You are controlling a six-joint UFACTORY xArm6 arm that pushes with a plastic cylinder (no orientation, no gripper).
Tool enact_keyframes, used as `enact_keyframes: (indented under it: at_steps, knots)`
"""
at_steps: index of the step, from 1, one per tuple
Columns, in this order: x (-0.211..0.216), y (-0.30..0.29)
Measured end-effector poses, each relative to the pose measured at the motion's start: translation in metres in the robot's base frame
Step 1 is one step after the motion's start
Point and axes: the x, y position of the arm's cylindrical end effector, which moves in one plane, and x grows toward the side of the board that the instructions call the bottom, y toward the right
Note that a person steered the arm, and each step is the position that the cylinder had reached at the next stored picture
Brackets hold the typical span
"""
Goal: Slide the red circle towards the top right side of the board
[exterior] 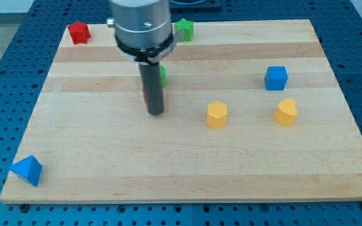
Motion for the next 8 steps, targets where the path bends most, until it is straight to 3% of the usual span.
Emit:
enact_keyframes:
  at_steps: [2,5,7,8]
  knots:
    - [-0.022,-0.024]
    - [-0.064,0.078]
    - [-0.105,0.099]
    - [-0.116,0.139]
